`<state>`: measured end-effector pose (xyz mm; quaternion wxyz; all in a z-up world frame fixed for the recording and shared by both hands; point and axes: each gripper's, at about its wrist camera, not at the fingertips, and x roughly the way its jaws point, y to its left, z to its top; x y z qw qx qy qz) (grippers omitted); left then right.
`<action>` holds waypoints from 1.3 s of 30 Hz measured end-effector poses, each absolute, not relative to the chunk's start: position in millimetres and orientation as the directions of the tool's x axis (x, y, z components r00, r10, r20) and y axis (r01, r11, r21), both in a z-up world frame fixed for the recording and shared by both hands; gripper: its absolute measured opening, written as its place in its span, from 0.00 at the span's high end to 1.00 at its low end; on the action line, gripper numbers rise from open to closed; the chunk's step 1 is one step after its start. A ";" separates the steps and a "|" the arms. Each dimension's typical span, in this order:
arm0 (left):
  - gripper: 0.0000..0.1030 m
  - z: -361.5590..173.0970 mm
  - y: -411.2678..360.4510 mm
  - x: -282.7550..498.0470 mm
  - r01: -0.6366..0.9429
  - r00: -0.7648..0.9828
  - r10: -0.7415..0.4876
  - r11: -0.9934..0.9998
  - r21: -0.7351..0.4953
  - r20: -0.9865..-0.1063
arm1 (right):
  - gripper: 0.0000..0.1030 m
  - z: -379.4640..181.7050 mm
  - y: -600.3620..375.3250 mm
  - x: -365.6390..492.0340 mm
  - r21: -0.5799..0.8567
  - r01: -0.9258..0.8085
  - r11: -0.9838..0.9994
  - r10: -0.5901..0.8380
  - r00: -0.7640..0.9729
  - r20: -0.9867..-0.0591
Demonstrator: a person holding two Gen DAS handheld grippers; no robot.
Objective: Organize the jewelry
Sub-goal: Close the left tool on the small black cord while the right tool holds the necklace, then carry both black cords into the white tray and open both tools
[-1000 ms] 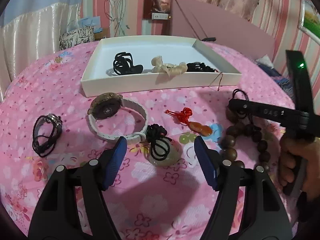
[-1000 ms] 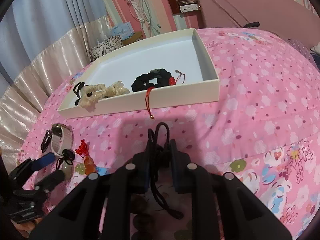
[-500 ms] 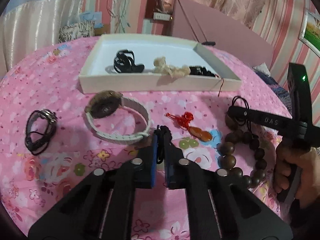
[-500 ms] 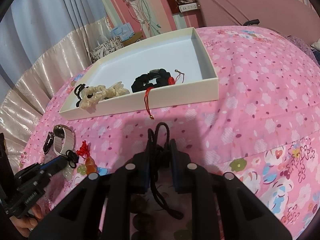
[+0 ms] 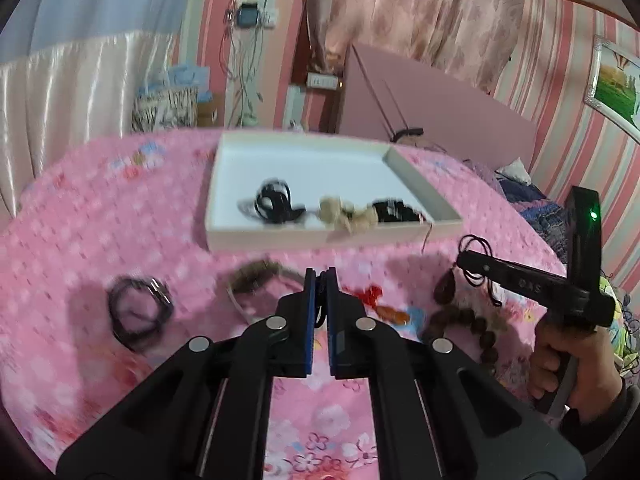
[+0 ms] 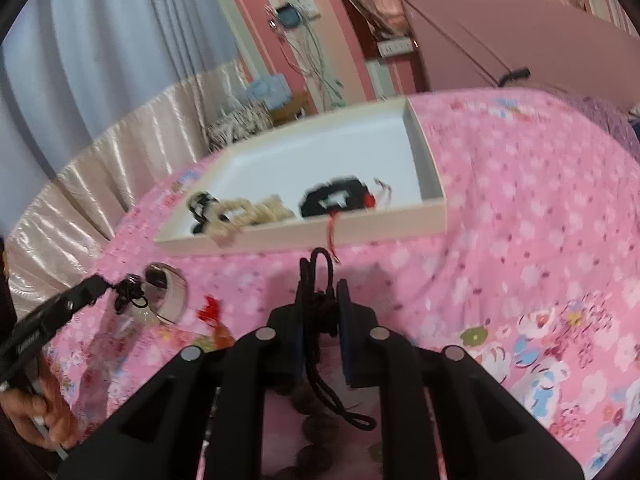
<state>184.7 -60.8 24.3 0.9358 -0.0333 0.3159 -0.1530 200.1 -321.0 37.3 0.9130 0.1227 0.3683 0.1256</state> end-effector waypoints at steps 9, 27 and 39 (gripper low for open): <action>0.98 61.8 -49.6 182.7 0.257 0.819 -0.281 0.959 -0.118 -0.500 | 0.87 89.1 -324.4 186.8 0.249 -0.148 0.957 0.267 0.785 -0.559; 0.98 60.9 -83.2 183.4 0.252 0.864 -0.236 0.967 -0.024 -0.446 | 0.87 98.9 -352.1 146.4 0.146 -0.092 0.985 0.153 0.855 -0.496; 0.98 64.5 -115.0 204.1 0.241 0.877 -0.217 0.971 0.001 -0.429 | 0.87 99.7 -374.8 136.5 0.159 -0.085 0.984 0.153 0.861 -0.485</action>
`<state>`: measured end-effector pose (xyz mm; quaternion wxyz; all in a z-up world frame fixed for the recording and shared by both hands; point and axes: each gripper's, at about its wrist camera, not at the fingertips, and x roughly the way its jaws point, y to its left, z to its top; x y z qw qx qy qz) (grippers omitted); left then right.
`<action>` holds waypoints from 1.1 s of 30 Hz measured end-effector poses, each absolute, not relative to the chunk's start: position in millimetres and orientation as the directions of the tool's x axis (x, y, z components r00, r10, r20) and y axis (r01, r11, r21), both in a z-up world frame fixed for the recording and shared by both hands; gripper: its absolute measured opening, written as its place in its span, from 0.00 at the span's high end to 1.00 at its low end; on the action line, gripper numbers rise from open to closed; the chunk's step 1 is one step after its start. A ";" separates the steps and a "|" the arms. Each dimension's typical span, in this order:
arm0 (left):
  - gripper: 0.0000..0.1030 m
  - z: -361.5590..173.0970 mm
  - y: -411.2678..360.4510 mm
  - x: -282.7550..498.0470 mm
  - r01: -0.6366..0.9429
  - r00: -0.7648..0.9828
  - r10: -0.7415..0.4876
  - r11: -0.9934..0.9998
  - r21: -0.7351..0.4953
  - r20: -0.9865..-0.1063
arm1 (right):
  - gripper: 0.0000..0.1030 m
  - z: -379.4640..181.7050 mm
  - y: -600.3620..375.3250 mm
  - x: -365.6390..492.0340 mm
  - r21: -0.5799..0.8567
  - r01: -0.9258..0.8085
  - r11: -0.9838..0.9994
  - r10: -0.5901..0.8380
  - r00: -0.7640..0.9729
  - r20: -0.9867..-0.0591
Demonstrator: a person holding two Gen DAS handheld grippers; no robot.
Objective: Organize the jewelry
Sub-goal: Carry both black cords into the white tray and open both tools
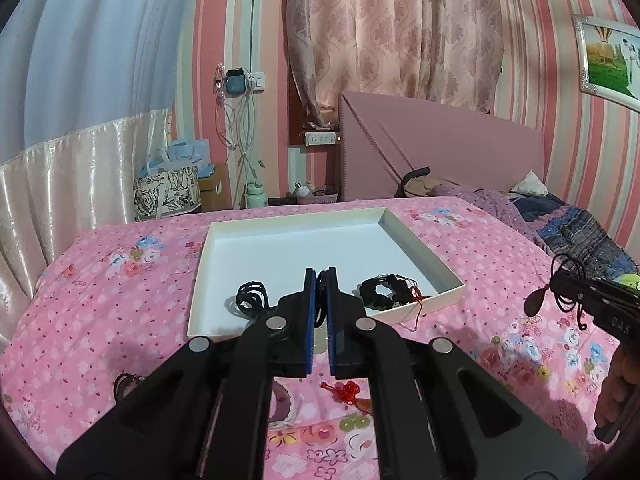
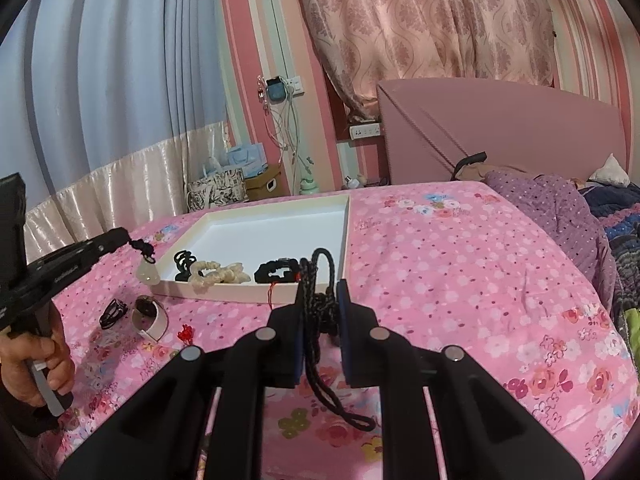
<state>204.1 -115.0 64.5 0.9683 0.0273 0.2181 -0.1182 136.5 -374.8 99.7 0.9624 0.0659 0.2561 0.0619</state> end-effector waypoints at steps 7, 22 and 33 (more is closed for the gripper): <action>0.98 66.2 -113.7 215.7 0.213 0.879 -0.193 0.977 -0.002 -0.436 | 0.87 95.0 -374.5 139.0 0.148 -0.109 0.983 0.170 0.846 -0.506; 0.98 65.6 -91.5 281.5 0.172 0.865 -0.172 0.984 -0.045 -0.471 | 0.87 123.0 -346.8 228.8 0.175 -0.202 0.964 0.264 0.829 -0.493; 0.98 31.0 -74.3 331.1 0.199 0.831 -0.211 0.977 -0.080 -0.515 | 0.87 77.2 -322.8 302.6 0.180 -0.176 0.968 0.249 0.780 -0.575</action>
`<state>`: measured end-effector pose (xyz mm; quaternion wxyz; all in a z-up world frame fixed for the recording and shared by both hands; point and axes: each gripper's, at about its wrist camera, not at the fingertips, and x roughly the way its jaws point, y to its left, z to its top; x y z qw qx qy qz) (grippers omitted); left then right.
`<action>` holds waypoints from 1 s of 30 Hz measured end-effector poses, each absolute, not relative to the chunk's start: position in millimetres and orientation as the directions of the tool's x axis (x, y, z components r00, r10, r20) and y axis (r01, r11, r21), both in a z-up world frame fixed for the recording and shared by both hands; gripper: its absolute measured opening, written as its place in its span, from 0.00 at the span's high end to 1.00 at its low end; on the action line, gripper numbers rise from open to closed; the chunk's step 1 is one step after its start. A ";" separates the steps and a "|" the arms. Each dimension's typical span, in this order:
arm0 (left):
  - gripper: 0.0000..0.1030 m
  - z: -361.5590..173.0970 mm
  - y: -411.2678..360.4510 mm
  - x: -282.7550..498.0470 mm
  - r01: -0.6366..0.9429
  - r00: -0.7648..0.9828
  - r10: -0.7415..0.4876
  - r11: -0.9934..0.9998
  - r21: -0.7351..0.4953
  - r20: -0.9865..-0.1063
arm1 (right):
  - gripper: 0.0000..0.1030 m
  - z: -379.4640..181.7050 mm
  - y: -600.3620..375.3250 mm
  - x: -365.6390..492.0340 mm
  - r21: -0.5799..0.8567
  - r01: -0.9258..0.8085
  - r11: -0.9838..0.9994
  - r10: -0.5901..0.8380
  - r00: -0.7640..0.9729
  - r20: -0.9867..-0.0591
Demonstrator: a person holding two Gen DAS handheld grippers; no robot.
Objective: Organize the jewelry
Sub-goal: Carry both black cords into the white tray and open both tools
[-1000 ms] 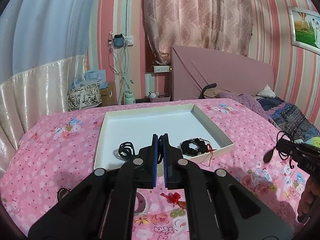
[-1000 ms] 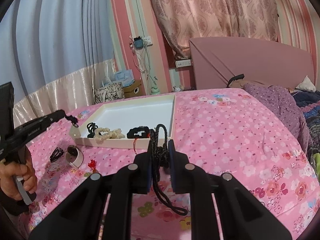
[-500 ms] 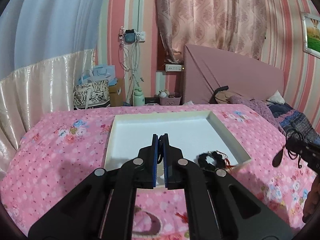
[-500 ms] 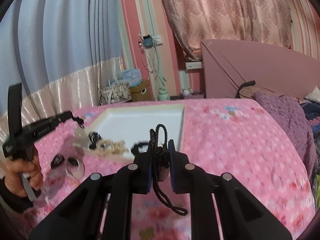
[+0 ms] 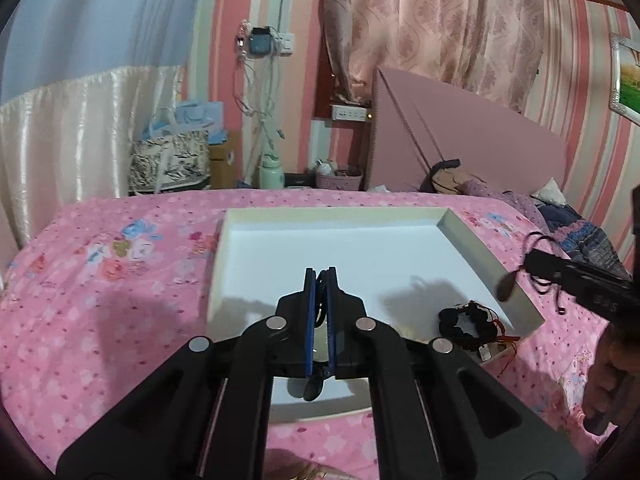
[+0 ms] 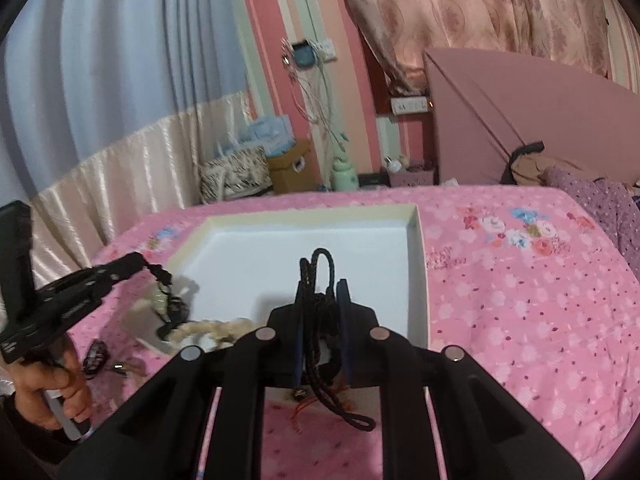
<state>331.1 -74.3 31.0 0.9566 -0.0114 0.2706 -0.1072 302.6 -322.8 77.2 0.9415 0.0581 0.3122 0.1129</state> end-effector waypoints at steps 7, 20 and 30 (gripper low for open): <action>0.98 11.3 -93.7 340.2 0.245 0.791 -0.235 0.968 -0.059 -0.565 | 0.87 48.9 -323.9 320.3 0.160 -0.146 0.976 0.215 0.733 -0.645; 0.98 -6.5 -98.3 350.8 0.222 0.748 -0.210 0.973 -0.061 -0.630 | 0.86 28.5 -323.3 331.9 0.077 -0.111 0.991 0.134 0.704 -0.697; 0.90 -9.8 -107.7 351.8 0.203 0.760 -0.155 0.979 0.003 -0.632 | 0.70 25.4 -319.1 328.0 0.043 -0.118 0.992 0.113 0.701 -0.705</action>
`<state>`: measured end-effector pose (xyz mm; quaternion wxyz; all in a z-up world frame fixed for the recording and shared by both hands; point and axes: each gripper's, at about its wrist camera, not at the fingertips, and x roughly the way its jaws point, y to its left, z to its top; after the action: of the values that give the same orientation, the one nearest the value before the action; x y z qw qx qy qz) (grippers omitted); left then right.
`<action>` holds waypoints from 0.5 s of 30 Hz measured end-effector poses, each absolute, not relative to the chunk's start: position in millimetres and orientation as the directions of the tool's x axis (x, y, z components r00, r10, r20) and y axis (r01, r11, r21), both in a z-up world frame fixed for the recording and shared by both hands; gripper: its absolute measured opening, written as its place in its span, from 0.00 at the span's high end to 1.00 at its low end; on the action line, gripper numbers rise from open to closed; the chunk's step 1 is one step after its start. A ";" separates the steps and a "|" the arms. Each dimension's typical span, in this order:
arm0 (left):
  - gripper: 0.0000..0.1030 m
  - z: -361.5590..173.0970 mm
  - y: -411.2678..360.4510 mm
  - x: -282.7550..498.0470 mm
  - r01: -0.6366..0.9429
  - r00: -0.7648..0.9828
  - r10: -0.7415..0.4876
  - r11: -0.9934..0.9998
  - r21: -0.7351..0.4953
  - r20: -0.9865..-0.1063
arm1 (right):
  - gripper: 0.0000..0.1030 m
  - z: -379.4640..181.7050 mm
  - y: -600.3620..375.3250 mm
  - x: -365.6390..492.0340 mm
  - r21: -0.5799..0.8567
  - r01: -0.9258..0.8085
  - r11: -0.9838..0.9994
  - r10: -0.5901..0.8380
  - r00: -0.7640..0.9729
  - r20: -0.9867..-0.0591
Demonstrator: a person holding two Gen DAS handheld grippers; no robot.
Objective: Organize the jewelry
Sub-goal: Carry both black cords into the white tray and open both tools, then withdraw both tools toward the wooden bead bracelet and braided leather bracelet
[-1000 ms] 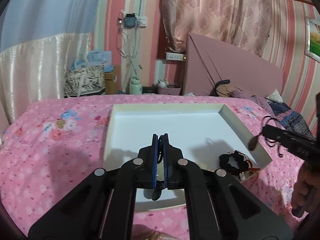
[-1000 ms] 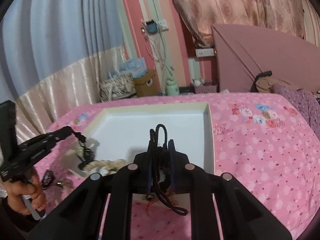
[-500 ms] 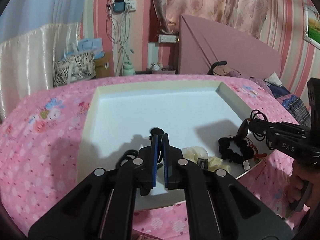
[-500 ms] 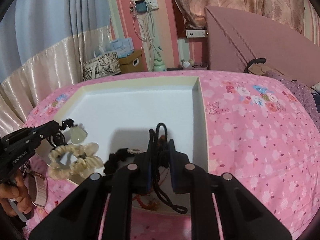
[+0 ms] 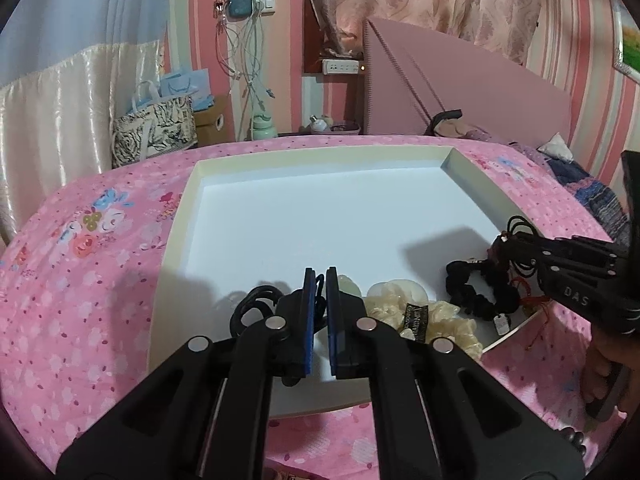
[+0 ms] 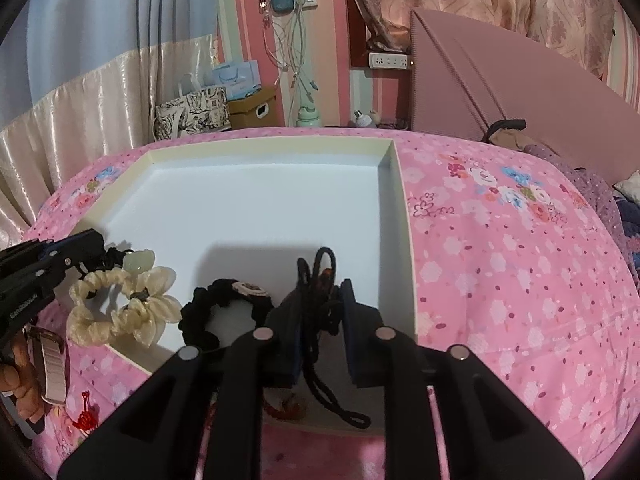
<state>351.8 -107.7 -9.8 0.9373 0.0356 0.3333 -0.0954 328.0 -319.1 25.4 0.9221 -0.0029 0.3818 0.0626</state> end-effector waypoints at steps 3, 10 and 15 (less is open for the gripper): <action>0.58 -8.6 -109.4 347.5 0.191 0.777 -0.132 0.981 0.031 -0.616 | 0.55 27.1 -318.6 324.5 0.039 -0.112 0.993 0.107 0.708 -0.698; 0.44 -13.7 -105.4 345.0 0.190 0.764 -0.131 0.981 0.026 -0.632 | 0.38 43.9 -306.8 311.6 0.000 -0.143 0.990 0.110 0.758 -0.643; 0.34 5.3 -106.7 337.1 0.205 0.779 -0.134 0.978 0.046 -0.613 | 0.19 76.5 -300.0 276.9 -0.051 -0.150 0.987 0.092 0.805 -0.586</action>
<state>337.1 -106.7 5.3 0.9415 0.0551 0.3201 -0.0901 276.9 -300.0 76.5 0.9488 -0.0473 0.3057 0.0639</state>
